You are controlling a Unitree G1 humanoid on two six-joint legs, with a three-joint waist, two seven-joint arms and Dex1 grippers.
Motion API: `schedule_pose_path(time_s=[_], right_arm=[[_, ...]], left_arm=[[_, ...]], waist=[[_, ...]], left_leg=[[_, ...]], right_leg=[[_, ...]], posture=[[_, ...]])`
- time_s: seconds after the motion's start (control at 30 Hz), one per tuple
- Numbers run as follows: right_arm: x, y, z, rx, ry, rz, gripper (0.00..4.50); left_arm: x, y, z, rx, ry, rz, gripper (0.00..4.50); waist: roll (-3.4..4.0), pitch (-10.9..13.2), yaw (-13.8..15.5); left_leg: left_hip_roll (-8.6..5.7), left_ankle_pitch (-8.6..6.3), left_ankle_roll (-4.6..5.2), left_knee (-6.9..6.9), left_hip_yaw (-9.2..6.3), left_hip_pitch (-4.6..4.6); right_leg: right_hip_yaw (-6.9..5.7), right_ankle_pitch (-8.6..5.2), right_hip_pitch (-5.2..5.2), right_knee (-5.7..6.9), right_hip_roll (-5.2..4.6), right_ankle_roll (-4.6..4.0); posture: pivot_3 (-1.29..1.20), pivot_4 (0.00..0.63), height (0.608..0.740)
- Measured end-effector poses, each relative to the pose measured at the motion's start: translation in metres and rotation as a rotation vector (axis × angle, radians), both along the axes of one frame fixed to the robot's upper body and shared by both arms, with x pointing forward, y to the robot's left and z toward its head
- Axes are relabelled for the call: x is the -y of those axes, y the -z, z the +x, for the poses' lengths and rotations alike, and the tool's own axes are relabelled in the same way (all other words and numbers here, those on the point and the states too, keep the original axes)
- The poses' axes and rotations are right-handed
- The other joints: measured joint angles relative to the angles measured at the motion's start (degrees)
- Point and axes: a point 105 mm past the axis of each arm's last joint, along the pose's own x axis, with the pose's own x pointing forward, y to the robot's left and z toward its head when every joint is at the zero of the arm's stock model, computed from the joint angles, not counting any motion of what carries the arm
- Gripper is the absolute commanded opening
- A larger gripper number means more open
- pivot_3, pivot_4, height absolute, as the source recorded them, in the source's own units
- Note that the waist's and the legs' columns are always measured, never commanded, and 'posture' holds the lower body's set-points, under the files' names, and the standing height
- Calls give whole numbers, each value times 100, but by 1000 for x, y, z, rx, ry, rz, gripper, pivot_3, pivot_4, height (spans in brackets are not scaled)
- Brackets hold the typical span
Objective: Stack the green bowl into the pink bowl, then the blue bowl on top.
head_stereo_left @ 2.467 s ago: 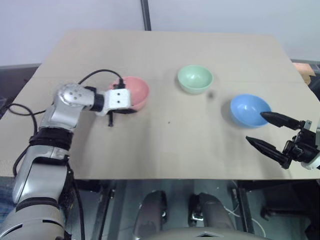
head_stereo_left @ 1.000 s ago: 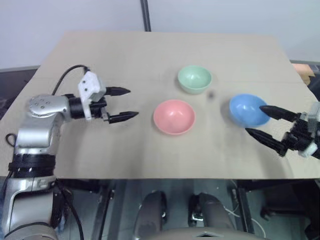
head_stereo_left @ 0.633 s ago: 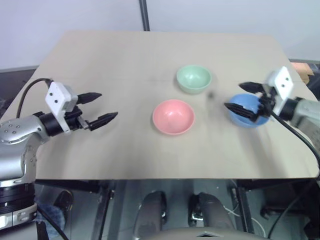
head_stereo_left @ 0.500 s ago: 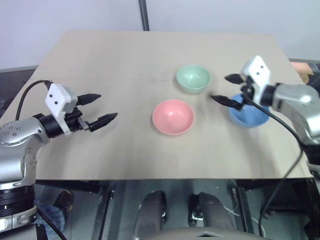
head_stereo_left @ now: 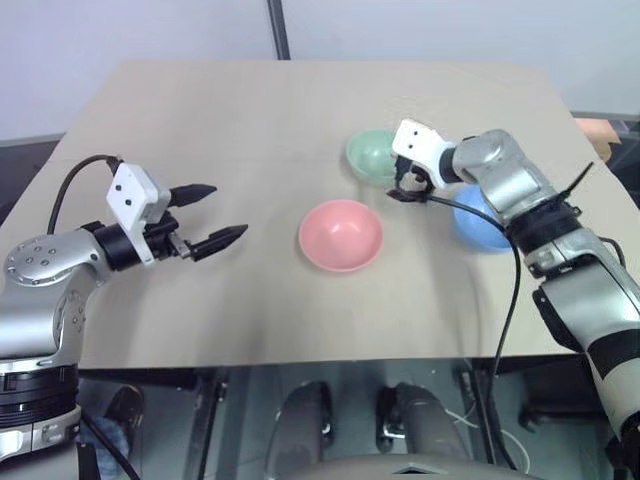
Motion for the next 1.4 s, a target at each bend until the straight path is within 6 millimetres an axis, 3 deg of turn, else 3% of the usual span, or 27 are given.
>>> schedule_pose_path(time_s=[0.1,0.17,0.27,0.43,0.47,0.7,0.83,0.87,0.97,1.17,1.27,1.4], right_arm=[[-8,4,4,12,-22,-50,4500],[-14,6,6,27,-44,-86,3971],[-22,11,5,21,-68,-102,2761],[-34,14,2,19,-109,-92,144],[-35,14,2,23,-115,-95,17],[-37,9,1,23,-133,-84,17],[-52,-18,-12,49,-227,-38,17],[-58,-30,-26,40,-293,9,17],[-65,-43,-59,14,-431,52,17],[-66,-51,-116,7,-605,29,17],[-64,-40,-142,-19,-671,-11,17],[-63,-28,-155,-60,-705,-55,17]], left_arm=[[1,0,1,2,4,0,4431],[3,1,2,1,11,2,4500],[4,4,2,-9,18,6,4500],[5,5,2,-11,19,6,4500],[5,4,2,-11,19,6,4500],[5,5,2,-11,20,7,4500],[7,4,3,-8,26,8,4500],[8,4,4,-9,31,10,4500],[10,4,4,-11,38,9,4500],[13,7,4,-29,60,11,4500],[16,7,0,-52,110,10,4500],[20,8,-7,-101,186,32,4500]], waist=[[1,0,-7],[1,0,-14],[1,0,-20],[2,1,-15],[2,1,-14],[4,3,-19],[7,4,-19],[6,4,-12],[6,4,17],[5,3,14],[4,3,14],[4,3,11]], left_leg=[[1,0,-1,-1,1,0],[1,0,-1,-1,3,0],[1,0,-1,-2,4,0],[1,0,-1,-3,4,-1],[1,0,-1,-3,4,-1],[0,0,-1,-6,6,-2],[1,0,-1,-9,6,-2],[1,0,-1,-10,5,-3],[0,0,-1,-11,4,-6],[-1,-1,0,-8,3,-1],[1,-1,-1,-8,2,0],[0,-1,0,-7,4,-1]], right_leg=[[2,0,-2,2,0,0],[3,0,-3,3,0,0],[3,0,-4,2,-1,-1],[4,1,-6,3,-2,-1],[4,1,-6,3,-2,-1],[5,1,-10,3,-2,-1],[7,1,-11,3,-2,-1],[6,1,-10,1,-2,-1],[5,1,-10,-3,-3,-1],[3,0,-10,2,-3,1],[2,-1,-10,3,-1,1],[2,-2,-11,2,-1,3]], posture=[[0,150,740],[0,150,740],[0,150,740],[0,150,740],[0,150,740],[0,150,740],[0,150,740],[0,150,740],[0,150,740],[0,150,740],[0,150,740],[0,150,740]])
